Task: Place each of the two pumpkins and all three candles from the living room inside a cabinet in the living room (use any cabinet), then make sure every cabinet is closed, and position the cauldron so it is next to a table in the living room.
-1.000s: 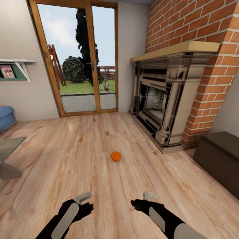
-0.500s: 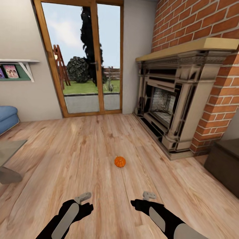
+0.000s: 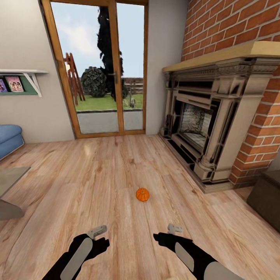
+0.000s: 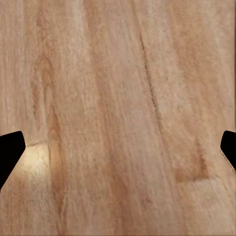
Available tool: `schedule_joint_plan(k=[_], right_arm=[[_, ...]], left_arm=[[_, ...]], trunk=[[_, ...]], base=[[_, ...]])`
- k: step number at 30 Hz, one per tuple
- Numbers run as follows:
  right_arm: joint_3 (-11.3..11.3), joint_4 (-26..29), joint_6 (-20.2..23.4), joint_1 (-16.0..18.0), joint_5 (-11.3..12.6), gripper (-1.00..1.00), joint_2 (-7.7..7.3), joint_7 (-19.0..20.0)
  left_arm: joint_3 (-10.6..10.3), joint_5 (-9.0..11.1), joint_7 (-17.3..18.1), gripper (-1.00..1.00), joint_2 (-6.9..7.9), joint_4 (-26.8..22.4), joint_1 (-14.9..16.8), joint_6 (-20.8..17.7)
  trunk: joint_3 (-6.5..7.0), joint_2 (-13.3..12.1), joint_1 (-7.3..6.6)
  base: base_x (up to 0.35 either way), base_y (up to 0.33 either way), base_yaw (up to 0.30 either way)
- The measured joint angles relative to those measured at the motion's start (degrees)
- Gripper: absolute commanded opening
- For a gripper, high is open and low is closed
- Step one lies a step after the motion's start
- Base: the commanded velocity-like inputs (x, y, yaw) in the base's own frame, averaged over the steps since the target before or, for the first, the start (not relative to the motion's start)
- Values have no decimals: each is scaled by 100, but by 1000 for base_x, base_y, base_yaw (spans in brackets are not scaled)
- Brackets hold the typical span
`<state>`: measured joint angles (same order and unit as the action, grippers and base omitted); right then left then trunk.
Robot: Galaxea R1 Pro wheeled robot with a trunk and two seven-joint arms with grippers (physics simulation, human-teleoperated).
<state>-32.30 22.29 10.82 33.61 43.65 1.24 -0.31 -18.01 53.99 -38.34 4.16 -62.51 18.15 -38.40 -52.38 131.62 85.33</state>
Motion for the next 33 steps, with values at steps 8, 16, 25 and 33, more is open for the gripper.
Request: schedule_joint_plan(k=[8,16,25,33], right_arm=[[0,0,-277,0,-3,100,-7,7],[0,-13,-307,0,-4,100,-5,-2],[0,-24,-312,0,-4,100,-13,-5],[0,-18,-309,0,-3,100,-7,5]], left_arm=[[2,0,0,100,0,0,0,-2],[21,61,12,100,-19,-116,57,-35],[286,54,15,100,229,-641,469,-92],[353,83,24,100,410,-849,526,-102]], trunk=[[0,0,-1],[0,0,0],[0,0,-3],[0,0,-1]], base=[[38,0,0],[108,0,0],[217,0,0],[114,0,0]])
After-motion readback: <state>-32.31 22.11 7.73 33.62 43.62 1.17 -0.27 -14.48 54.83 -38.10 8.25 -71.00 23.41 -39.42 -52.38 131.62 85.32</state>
